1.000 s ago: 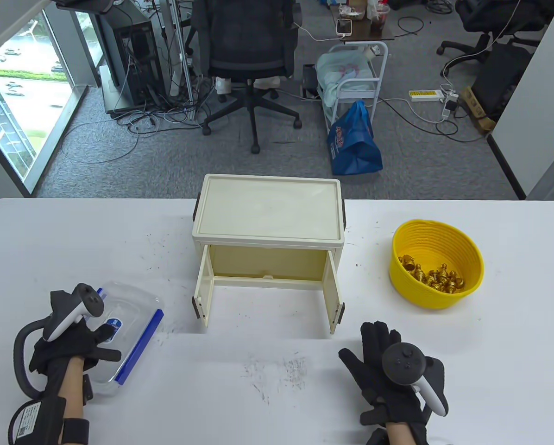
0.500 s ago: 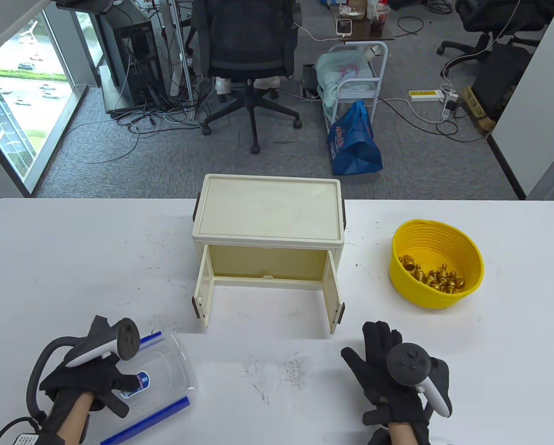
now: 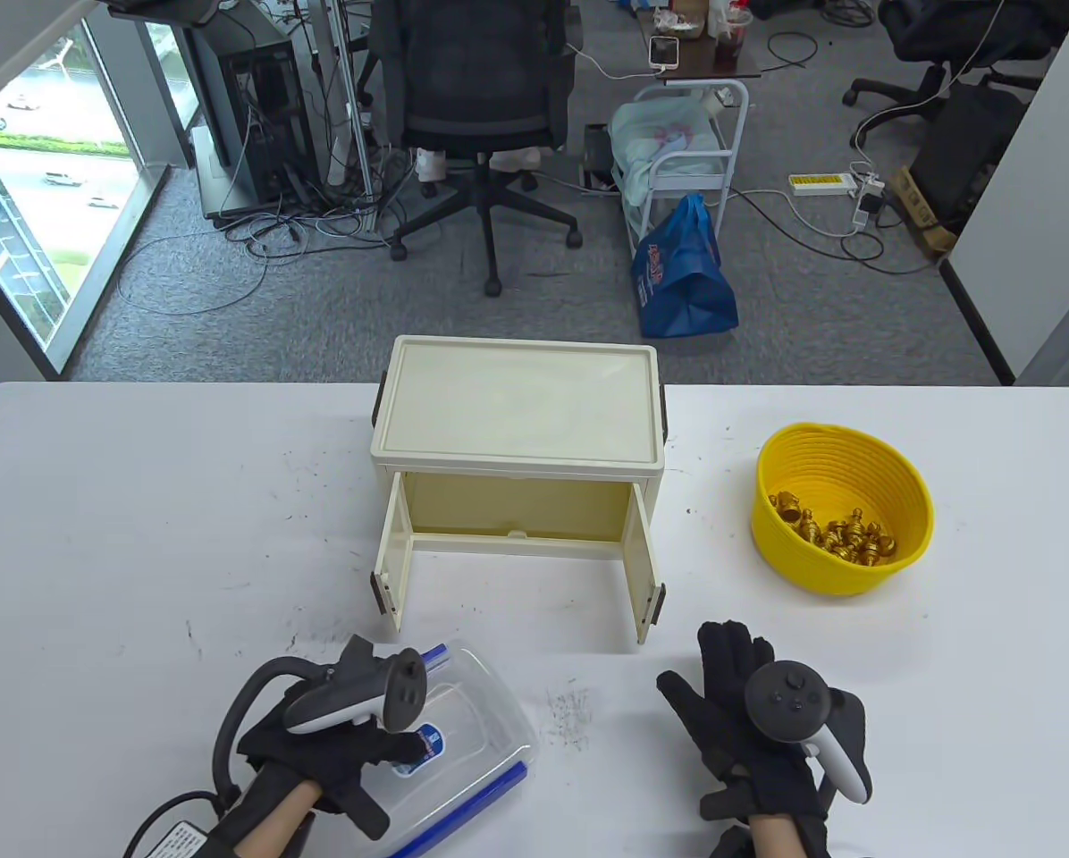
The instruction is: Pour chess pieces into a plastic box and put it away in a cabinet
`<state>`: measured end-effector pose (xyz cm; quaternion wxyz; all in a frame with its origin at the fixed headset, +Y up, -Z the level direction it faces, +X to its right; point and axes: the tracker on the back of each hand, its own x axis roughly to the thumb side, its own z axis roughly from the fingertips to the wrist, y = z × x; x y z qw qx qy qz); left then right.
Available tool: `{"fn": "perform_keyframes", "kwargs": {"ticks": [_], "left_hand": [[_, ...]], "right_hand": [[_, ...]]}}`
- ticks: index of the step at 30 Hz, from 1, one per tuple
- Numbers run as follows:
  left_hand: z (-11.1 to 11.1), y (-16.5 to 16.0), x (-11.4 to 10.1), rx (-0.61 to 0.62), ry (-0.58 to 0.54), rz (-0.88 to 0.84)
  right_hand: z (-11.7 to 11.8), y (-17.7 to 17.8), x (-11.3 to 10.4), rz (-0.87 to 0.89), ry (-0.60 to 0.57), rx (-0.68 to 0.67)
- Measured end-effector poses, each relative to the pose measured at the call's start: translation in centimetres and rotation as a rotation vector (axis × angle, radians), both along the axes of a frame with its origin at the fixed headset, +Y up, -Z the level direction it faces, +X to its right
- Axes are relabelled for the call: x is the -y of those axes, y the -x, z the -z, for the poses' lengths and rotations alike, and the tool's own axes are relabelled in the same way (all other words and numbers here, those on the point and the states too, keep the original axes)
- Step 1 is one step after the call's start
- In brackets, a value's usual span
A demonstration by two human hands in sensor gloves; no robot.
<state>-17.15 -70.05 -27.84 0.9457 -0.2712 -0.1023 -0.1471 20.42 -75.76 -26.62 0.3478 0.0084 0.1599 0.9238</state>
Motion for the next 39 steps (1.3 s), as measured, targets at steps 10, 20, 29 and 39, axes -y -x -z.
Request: {"fn": "perform_keyframes", "kwargs": {"ticks": [10,20,29,39], "left_hand": [[1.0,-3.8,0.8,-0.177,-0.093,-0.073],[1.4,-5.0,1.7,-0.291,-0.248,-0.162],[0.3,-0.9,0.4,-0.313,-0.222,-0.404],[0.5,2.6,5.5,-0.498,-0.173,-0.984]], "right_hand": [[0.0,0.0,-0.1,0.004,0.000,-0.003],[0.0,0.1,-0.2,-0.018,0.012,0.001],[-1.0,2.6,-2.1,0.029,-0.044,-0.153],[1.0,9.2,0.4,0.082,0.173,-0.208]]}}
